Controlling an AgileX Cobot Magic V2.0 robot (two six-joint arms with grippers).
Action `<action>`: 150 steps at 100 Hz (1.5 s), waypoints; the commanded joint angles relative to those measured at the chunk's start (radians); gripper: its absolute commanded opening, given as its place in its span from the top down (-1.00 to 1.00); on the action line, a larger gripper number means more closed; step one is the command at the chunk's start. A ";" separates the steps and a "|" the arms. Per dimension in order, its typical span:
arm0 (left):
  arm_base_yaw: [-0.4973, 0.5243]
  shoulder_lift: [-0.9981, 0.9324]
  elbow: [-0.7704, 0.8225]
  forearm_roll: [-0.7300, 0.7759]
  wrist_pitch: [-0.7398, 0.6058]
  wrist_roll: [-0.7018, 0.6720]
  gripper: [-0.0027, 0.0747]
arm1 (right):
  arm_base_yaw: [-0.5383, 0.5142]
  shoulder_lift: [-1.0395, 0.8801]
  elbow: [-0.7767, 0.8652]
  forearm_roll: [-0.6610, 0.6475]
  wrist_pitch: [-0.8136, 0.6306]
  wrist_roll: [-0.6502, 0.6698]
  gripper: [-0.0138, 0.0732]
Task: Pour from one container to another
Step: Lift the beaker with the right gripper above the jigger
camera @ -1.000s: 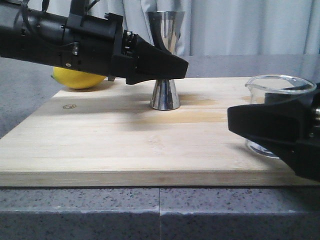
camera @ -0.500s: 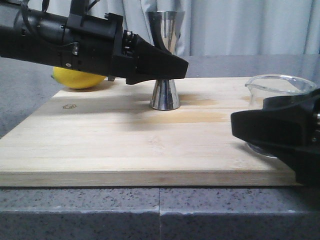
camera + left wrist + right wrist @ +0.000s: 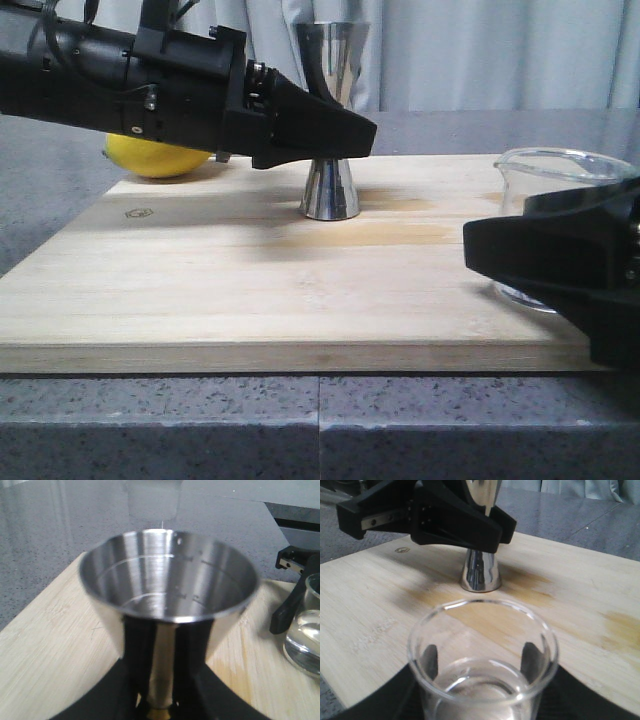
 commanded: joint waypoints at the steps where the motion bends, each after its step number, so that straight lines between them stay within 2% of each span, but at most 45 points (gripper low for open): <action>1: -0.009 -0.042 -0.026 -0.076 0.068 -0.004 0.61 | 0.003 -0.008 -0.037 0.015 -0.072 -0.008 0.11; 20: -0.009 -0.042 -0.026 -0.076 0.068 -0.004 0.61 | 0.003 -0.010 -0.076 0.047 -0.024 -0.008 0.11; 54: -0.009 -0.042 -0.026 -0.076 0.068 -0.004 0.61 | -0.057 -0.053 -0.198 0.064 0.209 -0.008 0.11; 80: -0.009 -0.042 -0.026 -0.076 0.068 -0.004 0.61 | -0.164 -0.062 -0.295 -0.043 0.351 -0.008 0.11; 106: -0.009 -0.042 -0.026 -0.076 0.068 -0.004 0.61 | -0.226 -0.062 -0.442 -0.170 0.508 -0.008 0.11; 150: -0.009 -0.042 -0.026 -0.076 0.068 -0.004 0.61 | -0.227 -0.056 -0.692 -0.299 0.787 -0.008 0.11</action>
